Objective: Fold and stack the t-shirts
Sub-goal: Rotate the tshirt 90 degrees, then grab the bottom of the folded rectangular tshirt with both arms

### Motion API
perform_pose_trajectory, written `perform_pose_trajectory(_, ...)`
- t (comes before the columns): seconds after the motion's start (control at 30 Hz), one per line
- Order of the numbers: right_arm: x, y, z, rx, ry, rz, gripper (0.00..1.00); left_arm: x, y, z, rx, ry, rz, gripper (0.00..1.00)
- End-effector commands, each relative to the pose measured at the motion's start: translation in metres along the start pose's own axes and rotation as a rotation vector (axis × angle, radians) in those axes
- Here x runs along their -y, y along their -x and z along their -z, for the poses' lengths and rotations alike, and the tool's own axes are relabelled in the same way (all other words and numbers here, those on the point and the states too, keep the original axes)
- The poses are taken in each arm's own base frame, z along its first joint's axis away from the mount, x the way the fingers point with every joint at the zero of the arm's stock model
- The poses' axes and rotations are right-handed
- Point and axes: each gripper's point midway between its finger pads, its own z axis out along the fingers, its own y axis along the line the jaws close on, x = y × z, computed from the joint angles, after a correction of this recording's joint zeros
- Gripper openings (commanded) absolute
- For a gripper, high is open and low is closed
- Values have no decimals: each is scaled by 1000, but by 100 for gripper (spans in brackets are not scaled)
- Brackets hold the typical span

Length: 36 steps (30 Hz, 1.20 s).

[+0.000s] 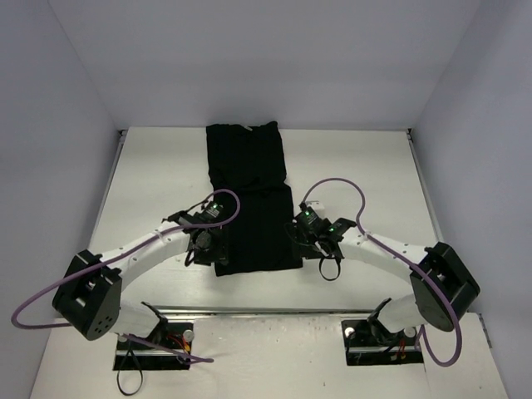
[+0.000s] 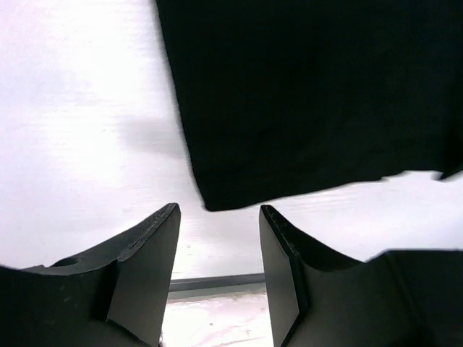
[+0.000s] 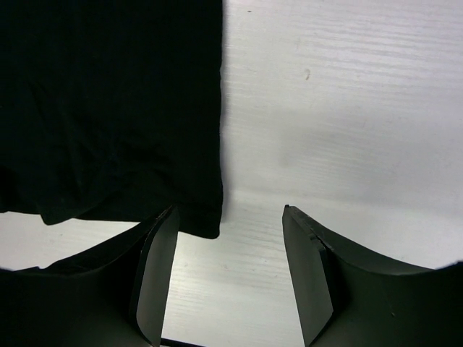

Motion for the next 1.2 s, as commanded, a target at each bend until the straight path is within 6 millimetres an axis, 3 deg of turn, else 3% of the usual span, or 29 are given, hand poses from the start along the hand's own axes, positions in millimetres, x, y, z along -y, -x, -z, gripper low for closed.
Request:
perform_pose_trajectory(0.0, -13, 13, 3, 22, 10, -15, 56, -24, -11, -12, -47, 87, 46, 44)
perform_pose_trajectory(0.27, -22, 3, -10, -8, 31, -17, 54, -26, -18, -35, -94, 103, 46, 43)
perform_pose_trajectory(0.6, -13, -32, -24, -86, -13, -11, 39, -21, -30, -51, -147, 73, 75, 34)
perform_pose_trajectory(0.67, -9, -37, -24, -97, -18, -20, 37, -21, -32, -52, -150, 70, 76, 30)
perform_pose_trajectory(0.83, -2, -49, -25, -120, -31, -19, 21, -19, -38, -58, -174, 58, 90, 1)
perform_pose_trajectory(0.9, -1, -48, -25, -117, -30, -11, 12, -18, -38, -60, -176, 52, 85, 0)
perform_pose_trajectory(1.03, -7, -37, -18, -89, -6, 2, 0, -14, -33, -52, -166, 30, 59, 0)
perform_pose_trajectory(1.17, -14, -25, -6, -60, 25, 8, 0, -6, -24, -27, -131, -16, 36, 0)
